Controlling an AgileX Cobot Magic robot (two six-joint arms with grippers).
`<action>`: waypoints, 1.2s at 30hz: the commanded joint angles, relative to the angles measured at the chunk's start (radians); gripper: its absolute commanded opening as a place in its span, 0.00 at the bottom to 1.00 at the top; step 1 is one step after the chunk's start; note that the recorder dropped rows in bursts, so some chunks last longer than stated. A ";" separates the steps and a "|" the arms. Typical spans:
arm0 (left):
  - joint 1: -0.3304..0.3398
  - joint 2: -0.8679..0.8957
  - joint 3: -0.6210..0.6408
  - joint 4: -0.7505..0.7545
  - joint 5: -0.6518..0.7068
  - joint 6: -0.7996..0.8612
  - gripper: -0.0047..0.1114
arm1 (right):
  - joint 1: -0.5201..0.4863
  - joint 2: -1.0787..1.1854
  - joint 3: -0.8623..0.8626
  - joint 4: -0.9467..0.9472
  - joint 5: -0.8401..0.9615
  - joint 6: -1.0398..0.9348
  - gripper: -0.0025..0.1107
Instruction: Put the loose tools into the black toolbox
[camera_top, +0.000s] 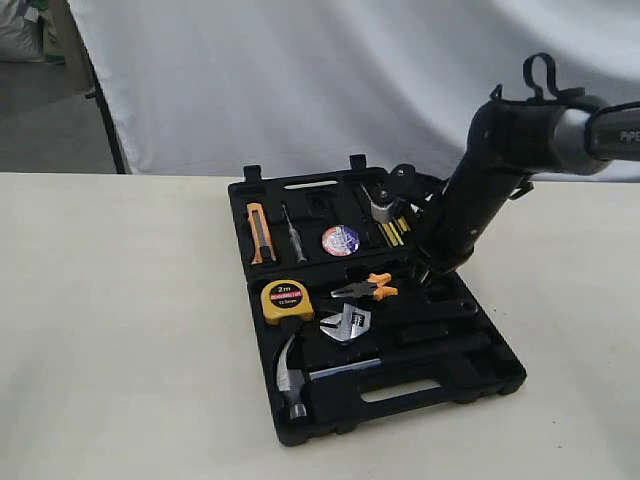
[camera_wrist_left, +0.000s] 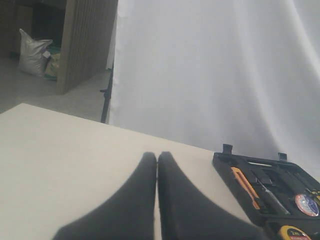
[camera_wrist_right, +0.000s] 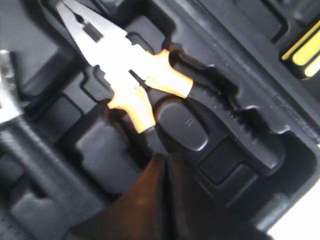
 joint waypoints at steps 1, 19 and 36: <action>0.025 -0.003 -0.003 0.004 -0.007 -0.005 0.05 | -0.012 0.020 0.021 -0.013 -0.069 -0.029 0.03; 0.025 -0.003 -0.003 0.004 -0.007 -0.005 0.05 | 0.014 0.033 0.021 -0.048 0.175 -0.165 0.03; 0.025 -0.003 -0.003 0.004 -0.007 -0.005 0.05 | 0.087 -0.123 0.021 0.021 0.334 -0.145 0.03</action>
